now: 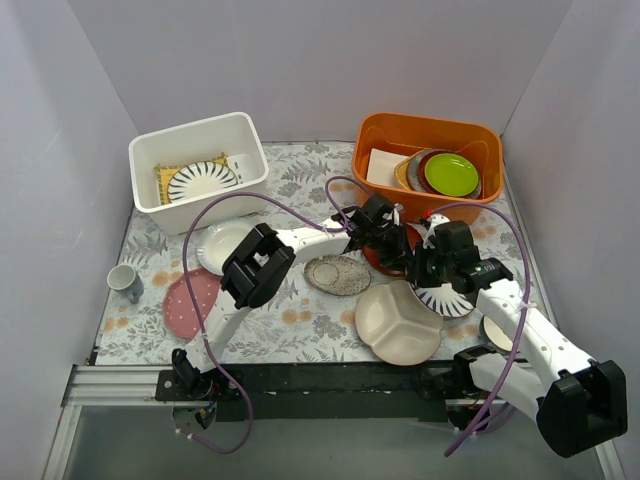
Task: Place the plates into the plastic bin on the countertop
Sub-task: Pick up the plate from the corner of the board.
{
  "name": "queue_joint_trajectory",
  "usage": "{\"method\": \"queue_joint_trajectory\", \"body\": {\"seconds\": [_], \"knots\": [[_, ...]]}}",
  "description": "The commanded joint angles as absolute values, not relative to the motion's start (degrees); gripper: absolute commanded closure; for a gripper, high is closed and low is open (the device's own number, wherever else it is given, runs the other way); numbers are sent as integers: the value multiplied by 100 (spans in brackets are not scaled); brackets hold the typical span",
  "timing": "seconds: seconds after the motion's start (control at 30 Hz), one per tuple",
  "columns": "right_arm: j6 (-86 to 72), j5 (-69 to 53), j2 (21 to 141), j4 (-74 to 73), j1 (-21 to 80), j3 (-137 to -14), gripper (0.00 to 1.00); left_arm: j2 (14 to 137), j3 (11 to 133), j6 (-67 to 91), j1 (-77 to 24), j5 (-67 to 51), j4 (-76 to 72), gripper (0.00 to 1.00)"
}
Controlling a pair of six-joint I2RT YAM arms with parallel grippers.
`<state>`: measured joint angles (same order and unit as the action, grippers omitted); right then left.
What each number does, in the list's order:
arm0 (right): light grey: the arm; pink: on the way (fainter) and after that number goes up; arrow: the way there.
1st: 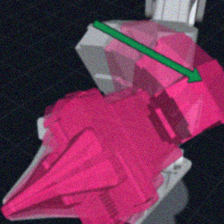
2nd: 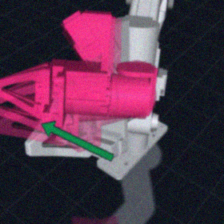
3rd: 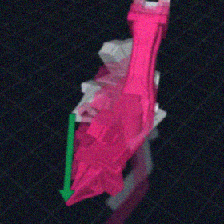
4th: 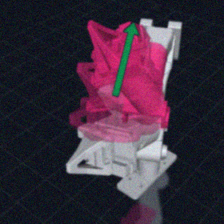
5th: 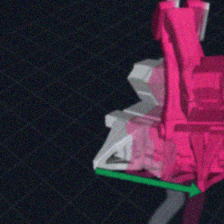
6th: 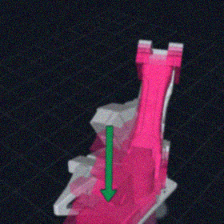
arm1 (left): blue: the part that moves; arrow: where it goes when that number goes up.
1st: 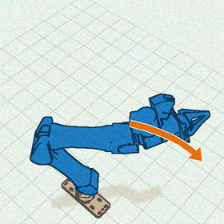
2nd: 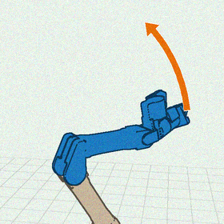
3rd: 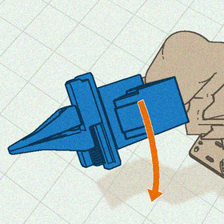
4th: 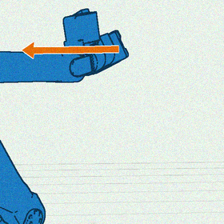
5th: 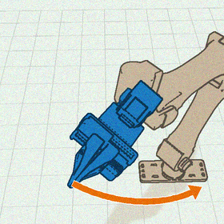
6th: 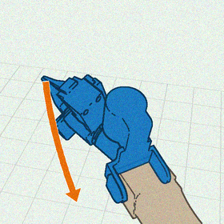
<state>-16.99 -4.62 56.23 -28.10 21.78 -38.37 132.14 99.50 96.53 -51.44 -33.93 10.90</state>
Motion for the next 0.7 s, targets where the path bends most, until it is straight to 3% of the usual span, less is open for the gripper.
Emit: {"method": "queue_joint_trajectory", "body": {"seconds": [0.0,0.13,0.27,0.37,0.67], "knots": [[-1784,-650,5502,-2487,2206,-3929,99,13087,10072,9563,-5203,-3525,923,100],[-1767,-650,5476,-2505,2206,-3946,94,13017,10011,9554,-5212,-3489,923,100],[-1758,-528,5379,-2593,2206,-3999,65,13008,9993,9554,-5212,-3472,923,100],[-1767,-317,5248,-2672,2206,-4034,50,13017,9984,9545,-5203,-3472,914,100],[-1775,-26,5028,-2821,2206,-4060,30,12990,10002,9545,-5203,-3463,923,100]]}}
